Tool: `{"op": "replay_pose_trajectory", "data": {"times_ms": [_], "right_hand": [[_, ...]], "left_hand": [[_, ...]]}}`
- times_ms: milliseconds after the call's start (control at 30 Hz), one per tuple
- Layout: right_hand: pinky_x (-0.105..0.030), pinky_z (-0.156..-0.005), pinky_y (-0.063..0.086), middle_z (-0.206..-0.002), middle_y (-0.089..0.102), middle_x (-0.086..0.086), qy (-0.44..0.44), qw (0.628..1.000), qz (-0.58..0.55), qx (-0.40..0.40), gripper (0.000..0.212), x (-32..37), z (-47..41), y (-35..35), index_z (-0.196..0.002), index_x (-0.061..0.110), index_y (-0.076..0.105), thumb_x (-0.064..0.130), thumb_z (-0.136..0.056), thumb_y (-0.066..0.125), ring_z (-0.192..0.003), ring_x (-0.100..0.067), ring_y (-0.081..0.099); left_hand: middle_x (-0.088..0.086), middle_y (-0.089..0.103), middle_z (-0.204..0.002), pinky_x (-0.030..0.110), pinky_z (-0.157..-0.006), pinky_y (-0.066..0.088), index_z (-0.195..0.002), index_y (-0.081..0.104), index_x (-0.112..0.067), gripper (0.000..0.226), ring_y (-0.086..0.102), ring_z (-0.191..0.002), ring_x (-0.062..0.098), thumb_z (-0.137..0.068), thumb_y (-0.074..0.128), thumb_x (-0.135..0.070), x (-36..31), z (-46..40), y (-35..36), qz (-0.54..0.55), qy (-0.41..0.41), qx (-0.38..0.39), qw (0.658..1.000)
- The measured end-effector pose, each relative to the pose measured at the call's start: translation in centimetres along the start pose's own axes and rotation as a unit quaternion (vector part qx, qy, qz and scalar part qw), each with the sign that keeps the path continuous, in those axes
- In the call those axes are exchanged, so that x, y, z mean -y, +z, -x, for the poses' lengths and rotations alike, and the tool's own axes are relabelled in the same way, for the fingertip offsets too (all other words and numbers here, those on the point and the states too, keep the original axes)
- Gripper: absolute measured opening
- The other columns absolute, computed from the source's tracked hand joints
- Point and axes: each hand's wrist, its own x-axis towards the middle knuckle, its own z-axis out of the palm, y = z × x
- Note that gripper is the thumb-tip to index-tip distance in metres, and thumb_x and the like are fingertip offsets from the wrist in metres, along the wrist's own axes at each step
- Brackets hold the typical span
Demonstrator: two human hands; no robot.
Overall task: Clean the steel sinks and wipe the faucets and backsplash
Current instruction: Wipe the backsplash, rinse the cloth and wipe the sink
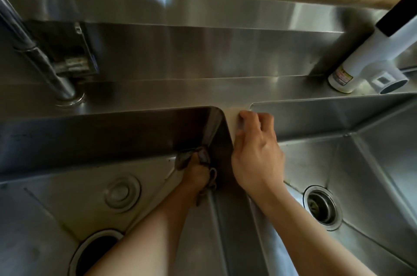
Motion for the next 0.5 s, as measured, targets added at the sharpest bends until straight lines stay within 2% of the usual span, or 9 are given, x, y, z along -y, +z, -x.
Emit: {"op": "replay_pose_trajectory", "data": {"times_ms": [100,200,267,333,400,467,500], "right_hand": [[-0.039,-0.07,0.04,-0.125,0.038,-0.004,0.003,1.0,0.005,0.009,0.03,0.1,0.0,-0.2,-0.123,0.016,0.045,0.015,-0.094,0.041,-0.107,-0.031,0.049],[-0.044,-0.075,0.045,-0.126,0.039,-0.007,0.007,1.0,0.009,0.019,0.029,0.4,0.0,-0.4,-0.123,0.015,0.044,0.017,-0.095,0.04,-0.11,-0.033,0.048],[-0.046,-0.078,0.045,-0.127,0.039,-0.008,0.019,0.999,0.014,0.026,0.03,0.5,0.0,-0.4,-0.124,0.015,0.044,0.017,-0.095,0.039,-0.111,-0.033,0.047],[-0.046,-0.079,0.045,-0.127,0.039,-0.008,0.024,0.999,0.014,0.032,0.031,0.6,0.1,-0.6,-0.125,0.015,0.044,0.017,-0.095,0.04,-0.111,-0.034,0.048],[-0.044,-0.078,0.045,-0.127,0.04,-0.009,0.025,0.999,0.004,0.028,0.031,0.4,0.0,-0.7,-0.126,0.015,0.046,0.016,-0.096,0.04,-0.109,-0.034,0.05],[-0.041,-0.077,0.044,-0.128,0.041,-0.01,0.029,0.999,-0.007,0.034,0.031,0.4,0.1,-0.8,-0.126,0.014,0.048,0.015,-0.096,0.041,-0.107,-0.035,0.052],[-0.041,-0.078,0.044,-0.129,0.042,-0.011,0.027,0.999,-0.007,0.038,0.03,0.3,0.3,-1.0,-0.125,0.013,0.05,0.013,-0.095,0.042,-0.108,-0.035,0.051]], "left_hand": [[0.0,0.058,-0.127,0.035,-0.094,0.051,-0.14,0.039,-0.026,0.068,0.058,-0.117,0.02,-0.073,0.049,-0.036,2.6,-0.3,0.8,-0.061,-0.006,0.028,0.998],[0.005,0.054,-0.135,0.033,-0.099,0.048,-0.143,0.036,-0.022,0.068,0.056,-0.12,0.02,-0.076,0.047,-0.031,1.9,4.7,0.6,-0.07,-0.031,0.057,0.995],[0.008,0.047,-0.141,0.029,-0.102,0.044,-0.144,0.034,-0.016,0.056,0.05,-0.126,0.024,-0.09,0.047,-0.022,-0.1,8.8,0.3,-0.073,-0.048,0.077,0.993],[0.008,0.05,-0.135,0.027,-0.097,0.044,-0.141,0.037,-0.011,0.046,0.05,-0.124,0.024,-0.096,0.046,-0.014,-0.6,11.1,-0.3,-0.058,-0.073,0.099,0.991],[0.003,0.058,-0.104,0.025,-0.081,0.049,-0.121,0.051,-0.011,0.031,0.058,-0.1,0.019,-0.09,0.052,-0.013,-1.1,12.8,-0.8,-0.025,-0.069,0.119,0.99],[0.003,0.053,-0.079,0.02,-0.063,0.046,-0.089,0.053,-0.012,0.012,0.053,-0.071,0.012,-0.085,0.05,-0.001,-2.0,14.2,-1.5,-0.009,-0.038,0.091,0.995],[0.005,0.053,-0.077,0.017,-0.059,0.043,-0.082,0.051,-0.015,0.021,0.05,-0.067,0.012,-0.086,0.045,0.006,-2.3,14.7,-2.0,0.002,-0.032,0.075,0.997]]}}
